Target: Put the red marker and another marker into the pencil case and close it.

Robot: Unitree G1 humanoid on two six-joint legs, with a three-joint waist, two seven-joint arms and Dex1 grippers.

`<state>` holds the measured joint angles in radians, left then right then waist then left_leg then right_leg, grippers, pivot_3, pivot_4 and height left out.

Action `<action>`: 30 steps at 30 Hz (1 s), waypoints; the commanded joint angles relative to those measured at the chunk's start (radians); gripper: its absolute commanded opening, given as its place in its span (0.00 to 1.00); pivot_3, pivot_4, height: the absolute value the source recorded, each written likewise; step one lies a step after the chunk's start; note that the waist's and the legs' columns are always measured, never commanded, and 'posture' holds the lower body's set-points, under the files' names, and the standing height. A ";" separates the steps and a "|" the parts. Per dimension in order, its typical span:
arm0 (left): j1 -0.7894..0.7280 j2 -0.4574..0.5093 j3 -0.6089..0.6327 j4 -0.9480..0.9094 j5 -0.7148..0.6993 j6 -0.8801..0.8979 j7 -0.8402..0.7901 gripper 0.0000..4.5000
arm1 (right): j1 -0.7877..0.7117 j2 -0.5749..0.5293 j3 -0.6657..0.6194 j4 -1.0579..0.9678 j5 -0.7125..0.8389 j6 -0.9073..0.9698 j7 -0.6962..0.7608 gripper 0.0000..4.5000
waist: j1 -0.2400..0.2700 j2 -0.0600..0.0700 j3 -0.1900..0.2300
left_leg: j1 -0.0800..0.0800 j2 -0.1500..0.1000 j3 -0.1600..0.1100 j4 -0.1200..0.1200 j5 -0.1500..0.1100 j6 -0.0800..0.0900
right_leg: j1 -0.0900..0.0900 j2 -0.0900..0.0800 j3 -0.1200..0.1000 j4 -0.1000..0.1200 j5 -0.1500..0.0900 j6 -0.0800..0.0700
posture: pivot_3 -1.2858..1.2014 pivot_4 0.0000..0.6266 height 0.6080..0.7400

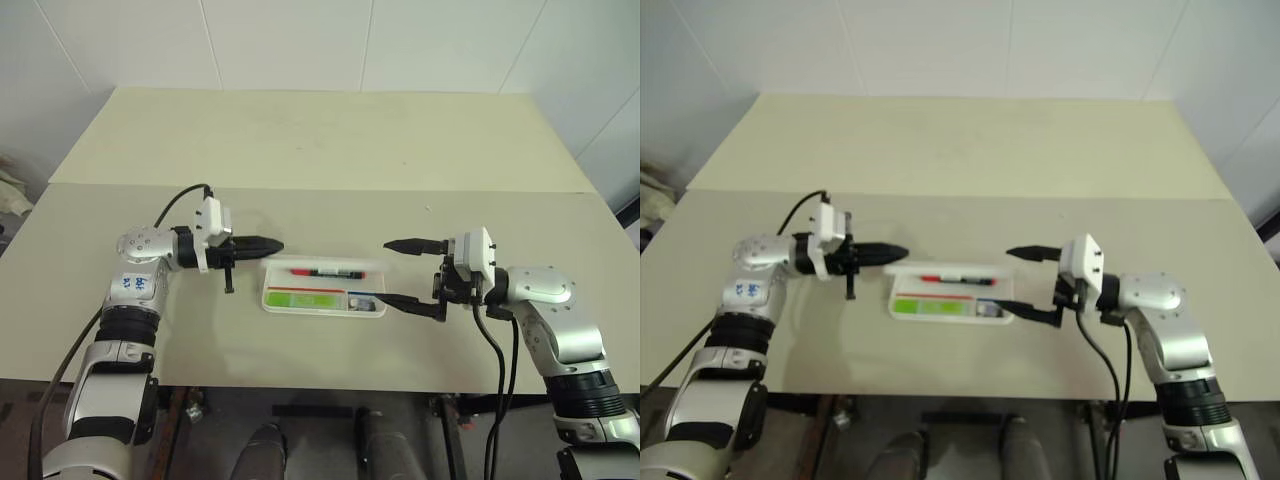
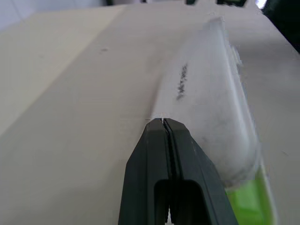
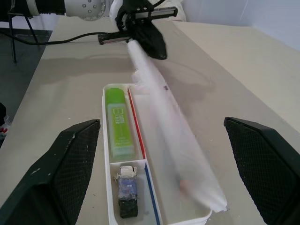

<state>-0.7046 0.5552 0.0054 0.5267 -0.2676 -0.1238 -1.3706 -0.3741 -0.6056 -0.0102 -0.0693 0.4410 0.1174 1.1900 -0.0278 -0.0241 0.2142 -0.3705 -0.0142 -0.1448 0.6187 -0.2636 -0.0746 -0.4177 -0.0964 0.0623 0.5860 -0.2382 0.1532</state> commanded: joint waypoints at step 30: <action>0.010 -0.032 -0.226 -0.052 0.198 0.014 0.104 0.01 | 0.154 -0.078 -0.082 -0.187 0.064 0.089 -0.104 1.00 | 0.002 0.000 0.000 | 0.003 0.000 0.001 0.007 0.000 0.000 | 0.007 0.000 0.000 -0.002 0.000 0.000 | 0.52 0.24 1.00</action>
<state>-0.7047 0.5136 -0.1879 0.4616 -0.1199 -0.1284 -1.2779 -0.2187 -0.6906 -0.0849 -0.2201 0.4860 0.2059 1.0954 -0.0261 -0.0237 0.2138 -0.3678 -0.0144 -0.1443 0.6263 -0.2637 -0.0743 -0.4107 -0.0962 0.0626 0.5841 -0.2381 0.1531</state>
